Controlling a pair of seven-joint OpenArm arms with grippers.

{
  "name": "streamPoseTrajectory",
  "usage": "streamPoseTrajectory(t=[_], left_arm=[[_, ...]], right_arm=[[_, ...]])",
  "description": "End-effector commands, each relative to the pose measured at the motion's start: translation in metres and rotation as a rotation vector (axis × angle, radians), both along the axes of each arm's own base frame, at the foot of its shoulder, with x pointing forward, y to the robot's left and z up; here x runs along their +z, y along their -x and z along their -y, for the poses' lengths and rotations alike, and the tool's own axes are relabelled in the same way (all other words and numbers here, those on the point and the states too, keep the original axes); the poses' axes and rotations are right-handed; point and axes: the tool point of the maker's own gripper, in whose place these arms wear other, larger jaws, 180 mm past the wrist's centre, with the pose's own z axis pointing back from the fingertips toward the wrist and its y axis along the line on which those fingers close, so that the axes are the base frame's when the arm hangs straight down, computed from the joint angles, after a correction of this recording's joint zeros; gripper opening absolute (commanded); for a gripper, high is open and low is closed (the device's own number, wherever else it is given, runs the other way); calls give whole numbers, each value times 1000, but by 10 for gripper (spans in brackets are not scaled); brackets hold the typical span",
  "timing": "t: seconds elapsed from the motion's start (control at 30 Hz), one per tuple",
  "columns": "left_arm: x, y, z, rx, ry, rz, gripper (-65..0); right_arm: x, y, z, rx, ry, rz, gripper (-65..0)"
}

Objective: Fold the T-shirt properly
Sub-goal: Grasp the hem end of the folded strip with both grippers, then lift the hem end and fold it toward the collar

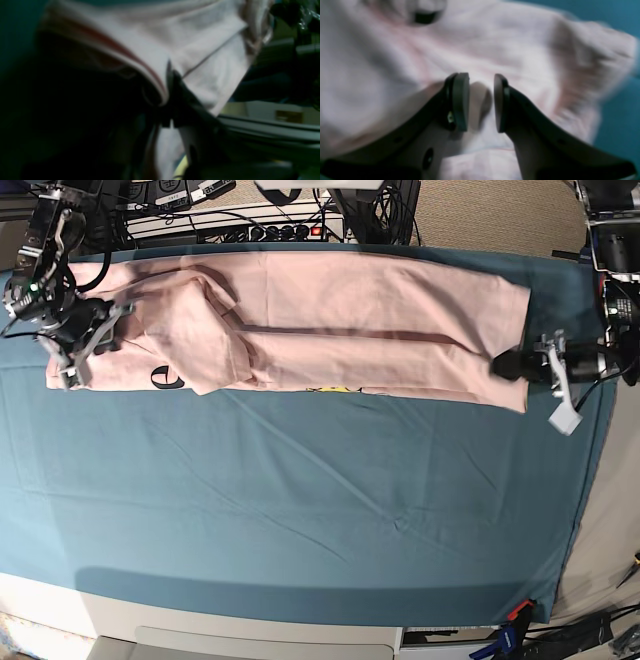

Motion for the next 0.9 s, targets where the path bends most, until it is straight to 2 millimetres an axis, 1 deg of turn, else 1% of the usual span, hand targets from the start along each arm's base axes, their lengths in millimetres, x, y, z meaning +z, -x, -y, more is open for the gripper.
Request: streamPoseTrajectory(t=[0.0, 0.1, 0.23, 0.33, 0.4, 0.5, 0.6, 0.73, 0.87], left_arm=[[14, -3, 9, -20, 23, 54, -650], [22, 15, 53, -119, 60, 97, -650], [36, 46, 121, -278, 144, 145, -650], [28, 64, 161, -393, 92, 165, -650], [22, 72, 185, -455, 73, 168, -650], [25, 73, 223, -497, 91, 206, -650], [32, 68, 253, -520, 94, 259, -650], [41, 54, 283, -532, 109, 303, -650], [47, 39, 307, -538, 154, 287, -650]], right_arm=[[16, -12, 12, -21, 49, 56, -476], [25, -16, 34, -107, 139, 81, -476], [32, -14, 55, -181, 239, 90, -476], [35, -11, 65, -214, 290, 88, -476], [37, -10, 69, -229, 309, 89, -476], [38, -10, 71, -235, 323, 93, -476], [39, -10, 71, -234, 322, 96, -476], [39, -10, 71, -234, 323, 96, -476], [39, -10, 71, -234, 322, 97, -476]])
